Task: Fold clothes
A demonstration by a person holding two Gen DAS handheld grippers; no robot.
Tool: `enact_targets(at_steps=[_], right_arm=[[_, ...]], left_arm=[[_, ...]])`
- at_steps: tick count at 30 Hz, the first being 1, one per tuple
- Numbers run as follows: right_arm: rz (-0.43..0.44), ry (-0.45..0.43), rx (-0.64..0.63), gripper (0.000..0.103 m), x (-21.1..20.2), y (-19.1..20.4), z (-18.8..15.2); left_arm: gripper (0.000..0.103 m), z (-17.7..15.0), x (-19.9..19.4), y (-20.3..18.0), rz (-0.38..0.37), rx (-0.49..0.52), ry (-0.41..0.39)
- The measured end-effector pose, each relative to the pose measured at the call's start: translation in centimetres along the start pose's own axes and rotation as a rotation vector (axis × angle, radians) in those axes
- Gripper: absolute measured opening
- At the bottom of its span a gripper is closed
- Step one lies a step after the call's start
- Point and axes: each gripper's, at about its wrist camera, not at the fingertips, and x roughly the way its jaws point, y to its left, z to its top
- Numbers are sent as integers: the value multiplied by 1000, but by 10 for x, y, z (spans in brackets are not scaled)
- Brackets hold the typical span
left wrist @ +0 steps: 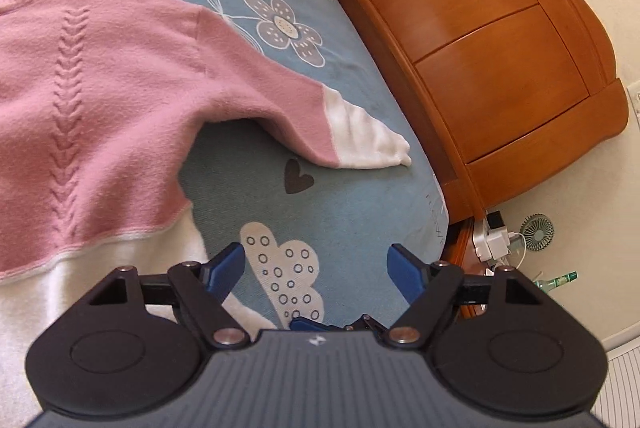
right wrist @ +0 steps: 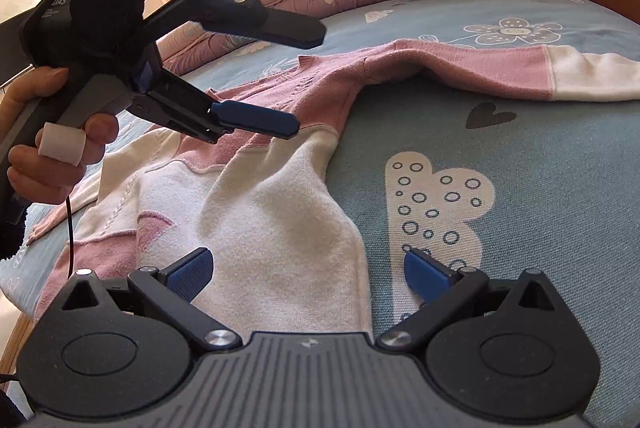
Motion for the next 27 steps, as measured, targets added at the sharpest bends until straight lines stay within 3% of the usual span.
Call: enact_targets(at_steps=[2, 4, 12, 23, 27], right_arm=[[1, -1, 0, 103, 0, 0, 0], [4, -3, 4, 103, -1, -1, -1], [47, 26, 42, 103, -2, -7, 7], [396, 116, 250, 103, 30, -26, 29], [492, 121, 372, 103, 51, -41, 41]], left_arm=[[78, 1, 12, -3, 3, 8, 44], [78, -3, 14, -3, 57, 30, 57], [79, -14, -4, 32, 78, -21, 16], [79, -19, -13, 60, -42, -103, -44], [79, -18, -31, 53, -24, -82, -100]])
